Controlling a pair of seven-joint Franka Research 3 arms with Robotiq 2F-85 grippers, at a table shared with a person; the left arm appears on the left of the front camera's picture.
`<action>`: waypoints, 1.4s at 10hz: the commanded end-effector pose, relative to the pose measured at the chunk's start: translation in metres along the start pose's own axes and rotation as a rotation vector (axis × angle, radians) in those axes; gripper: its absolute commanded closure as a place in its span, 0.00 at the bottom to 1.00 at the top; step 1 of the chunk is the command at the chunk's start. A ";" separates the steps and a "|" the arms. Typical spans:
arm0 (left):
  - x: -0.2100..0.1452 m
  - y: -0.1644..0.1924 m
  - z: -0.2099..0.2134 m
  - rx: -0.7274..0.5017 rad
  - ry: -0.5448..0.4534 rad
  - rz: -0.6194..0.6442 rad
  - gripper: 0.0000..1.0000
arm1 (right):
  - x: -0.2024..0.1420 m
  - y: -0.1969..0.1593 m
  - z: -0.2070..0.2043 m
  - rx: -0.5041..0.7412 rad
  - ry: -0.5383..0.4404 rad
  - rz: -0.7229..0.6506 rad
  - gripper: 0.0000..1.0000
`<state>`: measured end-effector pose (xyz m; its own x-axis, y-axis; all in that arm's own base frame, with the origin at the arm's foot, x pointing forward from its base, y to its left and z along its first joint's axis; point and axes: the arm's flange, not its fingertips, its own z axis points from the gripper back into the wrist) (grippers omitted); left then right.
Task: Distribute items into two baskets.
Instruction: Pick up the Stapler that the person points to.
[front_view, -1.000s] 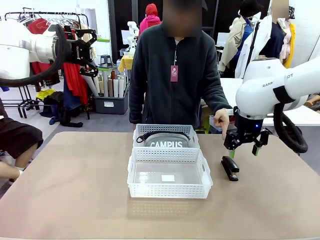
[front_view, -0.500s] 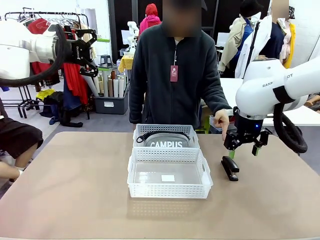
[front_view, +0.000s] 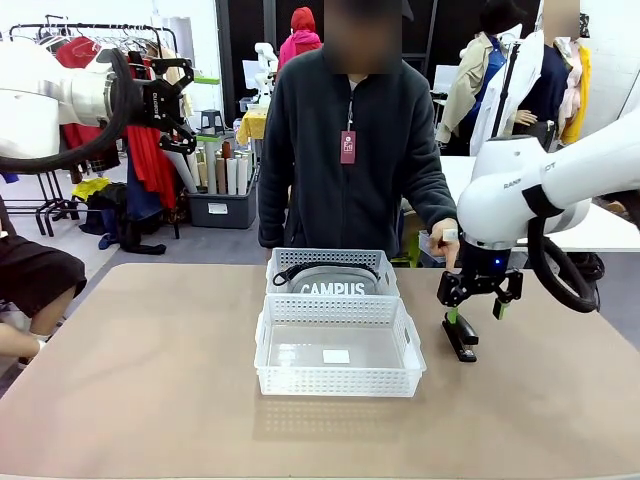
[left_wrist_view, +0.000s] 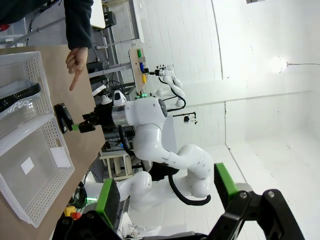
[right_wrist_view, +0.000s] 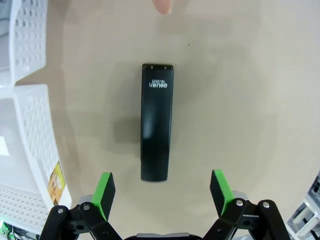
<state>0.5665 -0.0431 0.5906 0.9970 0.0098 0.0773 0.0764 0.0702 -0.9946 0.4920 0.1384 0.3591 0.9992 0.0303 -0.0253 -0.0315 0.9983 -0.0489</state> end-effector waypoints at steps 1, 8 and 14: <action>-0.001 -0.002 0.000 -0.003 -0.002 -0.004 0.00 | 0.015 0.010 -0.009 -0.054 -0.009 -0.025 0.00; -0.001 -0.002 0.000 -0.003 -0.002 -0.004 0.00 | 0.017 0.010 -0.032 -0.020 0.016 -0.029 0.47; -0.001 -0.002 0.000 -0.003 -0.002 -0.004 0.00 | 0.021 0.007 -0.026 0.017 0.025 -0.078 1.00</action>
<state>0.5665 -0.0431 0.5905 0.9970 0.0097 0.0771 0.0763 0.0702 -0.9946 0.5086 0.1430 0.3264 0.9985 -0.0091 -0.0533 0.0061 0.9983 -0.0573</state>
